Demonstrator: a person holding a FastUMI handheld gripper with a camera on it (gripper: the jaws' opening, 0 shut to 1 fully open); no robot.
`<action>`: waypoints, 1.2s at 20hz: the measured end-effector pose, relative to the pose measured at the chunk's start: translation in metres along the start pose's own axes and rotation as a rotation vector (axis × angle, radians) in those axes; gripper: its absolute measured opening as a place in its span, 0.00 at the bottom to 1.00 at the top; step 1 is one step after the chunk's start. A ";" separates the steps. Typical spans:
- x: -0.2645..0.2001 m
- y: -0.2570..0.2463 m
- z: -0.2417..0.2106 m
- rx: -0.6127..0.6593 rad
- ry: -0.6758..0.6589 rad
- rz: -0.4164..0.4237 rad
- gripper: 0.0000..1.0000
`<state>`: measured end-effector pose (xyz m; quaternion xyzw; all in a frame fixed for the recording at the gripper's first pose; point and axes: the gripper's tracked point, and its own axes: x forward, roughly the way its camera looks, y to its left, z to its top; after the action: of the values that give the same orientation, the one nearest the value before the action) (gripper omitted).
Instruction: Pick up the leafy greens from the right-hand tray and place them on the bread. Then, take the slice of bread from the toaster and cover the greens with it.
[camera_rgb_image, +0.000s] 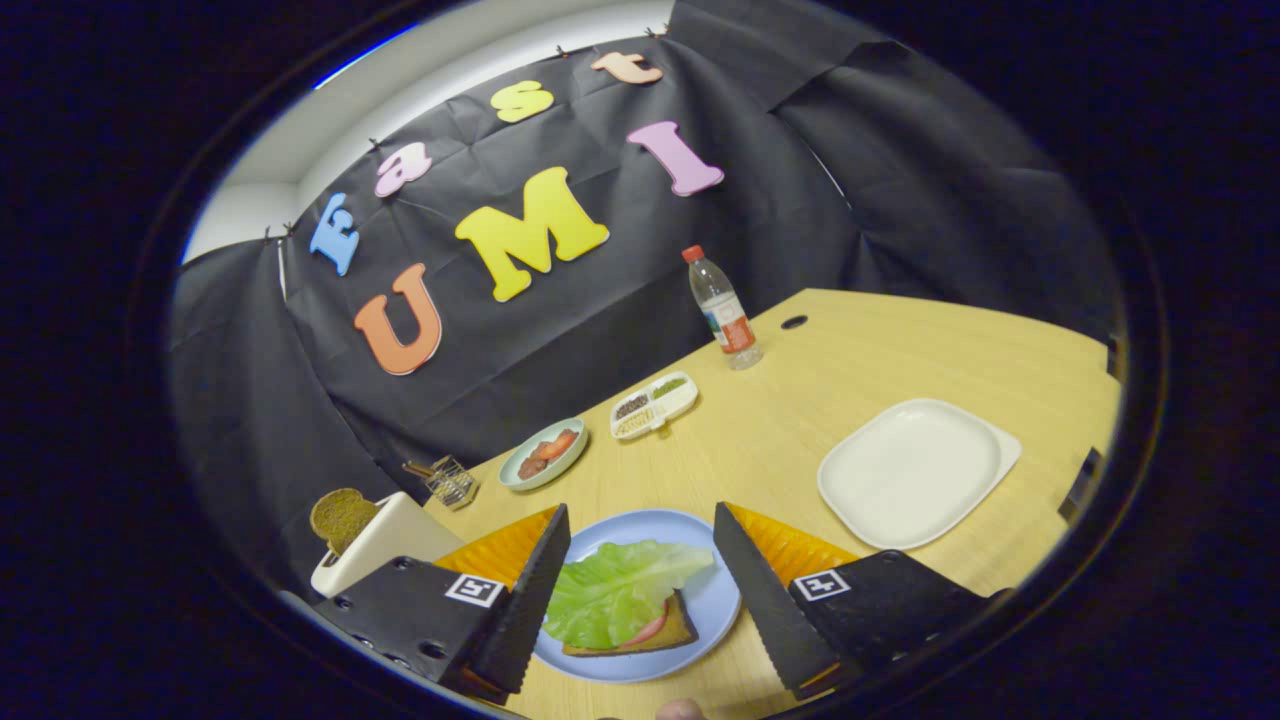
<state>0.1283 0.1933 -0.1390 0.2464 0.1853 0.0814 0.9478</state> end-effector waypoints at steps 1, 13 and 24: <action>-0.005 0.005 0.007 -0.041 -0.024 -0.011 0.93; -0.067 0.172 0.050 -0.368 -0.230 0.097 0.95; -0.017 0.289 -0.043 -0.390 -0.100 0.146 0.96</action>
<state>0.0777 0.4581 -0.0249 0.0751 0.1003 0.1718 0.9771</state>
